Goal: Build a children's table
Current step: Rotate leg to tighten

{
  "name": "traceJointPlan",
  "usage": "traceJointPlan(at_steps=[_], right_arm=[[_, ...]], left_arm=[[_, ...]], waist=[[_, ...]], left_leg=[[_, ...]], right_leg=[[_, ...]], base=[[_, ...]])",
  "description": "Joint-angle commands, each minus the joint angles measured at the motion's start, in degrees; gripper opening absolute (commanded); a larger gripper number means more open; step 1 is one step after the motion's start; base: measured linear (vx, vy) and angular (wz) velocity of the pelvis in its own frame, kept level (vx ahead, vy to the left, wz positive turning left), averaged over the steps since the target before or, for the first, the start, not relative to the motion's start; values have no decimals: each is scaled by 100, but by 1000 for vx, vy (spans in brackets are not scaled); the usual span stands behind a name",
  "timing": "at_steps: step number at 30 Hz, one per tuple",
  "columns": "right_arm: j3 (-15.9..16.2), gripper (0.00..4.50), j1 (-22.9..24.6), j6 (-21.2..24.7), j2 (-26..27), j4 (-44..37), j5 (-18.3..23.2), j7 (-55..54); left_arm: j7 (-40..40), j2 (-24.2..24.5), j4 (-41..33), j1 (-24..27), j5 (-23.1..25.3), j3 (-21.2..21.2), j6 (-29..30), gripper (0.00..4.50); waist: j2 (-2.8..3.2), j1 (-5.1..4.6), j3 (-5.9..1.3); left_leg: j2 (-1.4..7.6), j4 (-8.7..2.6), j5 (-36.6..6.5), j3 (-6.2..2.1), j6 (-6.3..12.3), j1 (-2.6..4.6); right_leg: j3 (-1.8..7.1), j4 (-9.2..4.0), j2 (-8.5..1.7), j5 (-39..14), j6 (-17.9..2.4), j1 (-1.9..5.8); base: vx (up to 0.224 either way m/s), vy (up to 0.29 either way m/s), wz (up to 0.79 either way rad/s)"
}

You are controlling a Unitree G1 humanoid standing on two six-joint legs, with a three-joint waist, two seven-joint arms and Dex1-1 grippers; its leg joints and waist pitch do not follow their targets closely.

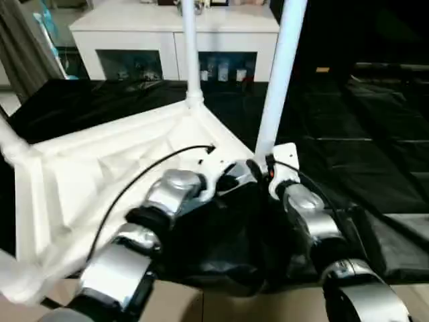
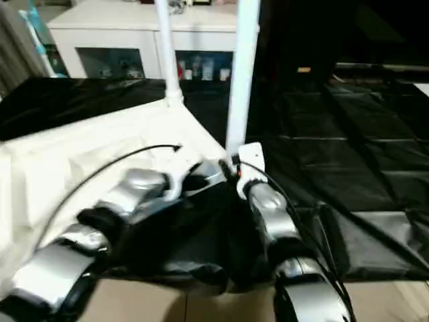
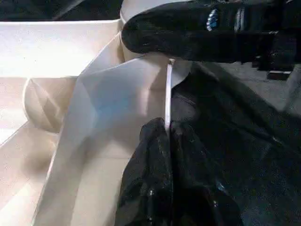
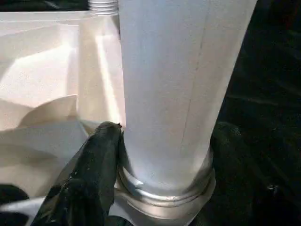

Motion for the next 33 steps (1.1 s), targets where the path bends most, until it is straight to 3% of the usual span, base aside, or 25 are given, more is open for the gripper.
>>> traceJointPlan(at_steps=[1,7,8,9,18,19,22,26,29,33], right_arm=[[144,254,-27,168,338,301,-126,-11],[73,254,-65,136,362,402,-77,-55],[47,310,-67,125,359,415,-65,-72],[-4,324,-69,92,352,415,-2,-28],[-106,392,47,-111,61,144,50,274],[-46,404,207,-392,-189,-172,97,852],[136,426,481,-673,-604,-626,121,1756],[191,426,727,-791,-1085,-982,256,2626],[104,426,879,-694,-1451,-1289,624,3528],[215,426,1141,-330,-1703,-1855,1027,4538]], left_arm=[[506,-41,473,18,182,-7,128,0],[433,-37,608,-49,230,-11,27,0],[421,-32,630,-50,233,-13,10,0],[400,-21,651,-44,237,-25,-16,0],[42,94,628,65,323,-146,-257,0],[-346,151,511,180,254,-141,-411,0],[-858,271,307,375,202,-201,-701,0],[-1551,508,-57,658,201,-386,-1028,0],[-2432,817,-637,991,72,-580,-1146,0],[-3046,1163,-1246,1297,60,-763,-1126,0]], waist=[[-6,-1,-269],[-20,6,-263],[-18,7,-259],[-25,6,-256],[-23,4,-243],[-15,17,-247],[-34,32,-278],[-42,56,-318],[-37,78,-303],[31,109,-299]], left_leg=[[57,-431,-1542,-58,237,-10],[67,-442,-1594,-59,286,-7],[67,-447,-1613,-63,283,-10],[69,-451,-1648,-64,275,-8],[82,-477,-1786,-74,257,-11],[83,-474,-1756,-71,298,-17],[90,-438,-1390,-61,468,-67],[91,-359,-885,-41,803,-87],[100,-342,-878,-13,972,-87],[158,-382,-1076,-21,871,-58]], right_leg=[[178,-492,-253,-1747,-1094,228],[175,-513,-267,-1869,-1061,229],[173,-516,-268,-1915,-1044,231],[173,-527,-270,-2003,-1015,225],[177,-551,-278,-2140,-966,213],[177,-557,-284,-2070,-971,224],[182,-470,-277,-1351,-1128,282],[178,-378,-287,-550,-1408,323],[163,-363,-260,-538,-1526,312],[164,-371,-257,-825,-1500,297]], base=[[0,0,0],[0,0,0],[0,0,0],[0,0,0],[0,0,0],[0,0,0],[0,0,0],[26,-2,0],[0,0,0],[0,0,0]])
